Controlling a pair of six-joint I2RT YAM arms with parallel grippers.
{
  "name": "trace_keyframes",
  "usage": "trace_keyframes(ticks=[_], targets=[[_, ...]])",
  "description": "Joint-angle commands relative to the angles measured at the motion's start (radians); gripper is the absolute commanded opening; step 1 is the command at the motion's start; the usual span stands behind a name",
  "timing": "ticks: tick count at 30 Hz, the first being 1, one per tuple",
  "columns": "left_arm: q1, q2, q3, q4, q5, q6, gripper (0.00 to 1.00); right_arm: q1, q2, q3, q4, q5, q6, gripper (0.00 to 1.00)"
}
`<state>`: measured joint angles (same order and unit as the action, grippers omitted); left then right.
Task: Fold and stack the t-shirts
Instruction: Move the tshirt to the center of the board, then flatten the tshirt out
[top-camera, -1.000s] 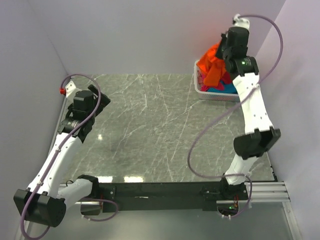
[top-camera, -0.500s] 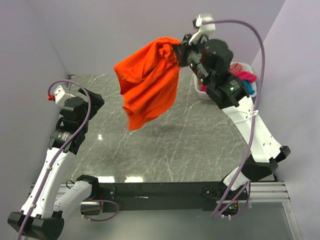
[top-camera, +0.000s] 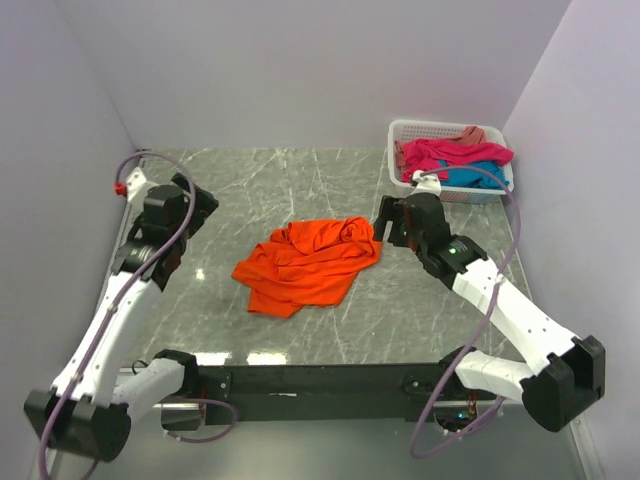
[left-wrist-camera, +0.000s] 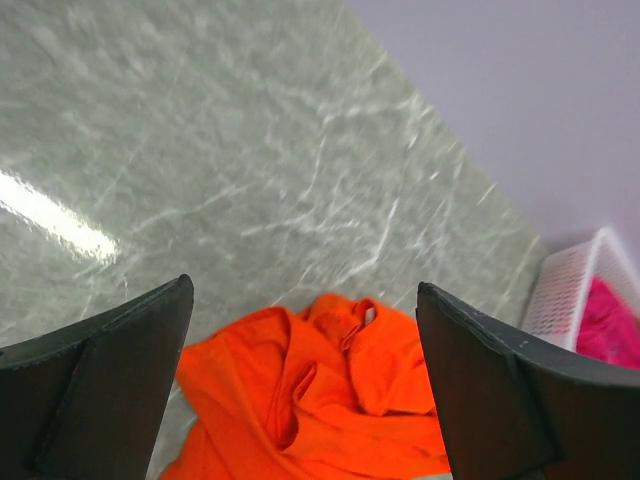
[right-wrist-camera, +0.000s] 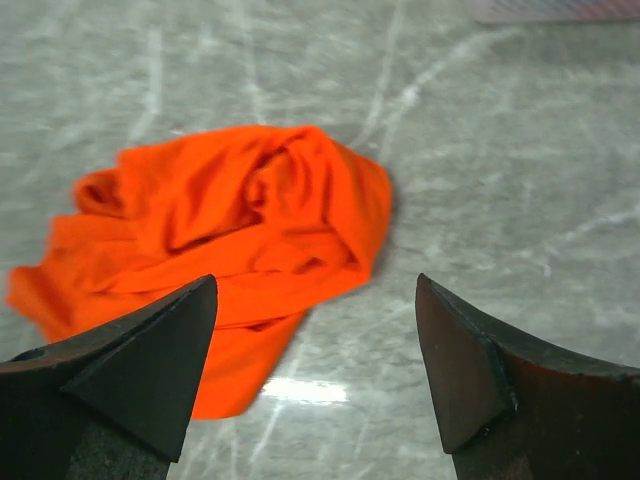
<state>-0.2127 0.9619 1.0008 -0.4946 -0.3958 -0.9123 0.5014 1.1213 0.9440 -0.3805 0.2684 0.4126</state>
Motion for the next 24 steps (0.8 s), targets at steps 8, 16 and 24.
trace_keyframes(ticks=[8, 16, 24], targets=[[0.004, 0.198, -0.103, 0.001, 0.155, -0.069, 0.99, 0.114, 0.138, 0.122, 0.111, -0.156, -0.057, 0.86], [-0.007, 0.241, -0.310, 0.122, 0.336, -0.088, 0.99, 0.206, 0.566, 0.451, 0.060, -0.169, -0.079, 0.83], [-0.086, 0.353, -0.354, 0.189, 0.334, -0.109, 0.93, 0.256, 0.919, 0.782, -0.087, -0.074, -0.149, 0.79]])
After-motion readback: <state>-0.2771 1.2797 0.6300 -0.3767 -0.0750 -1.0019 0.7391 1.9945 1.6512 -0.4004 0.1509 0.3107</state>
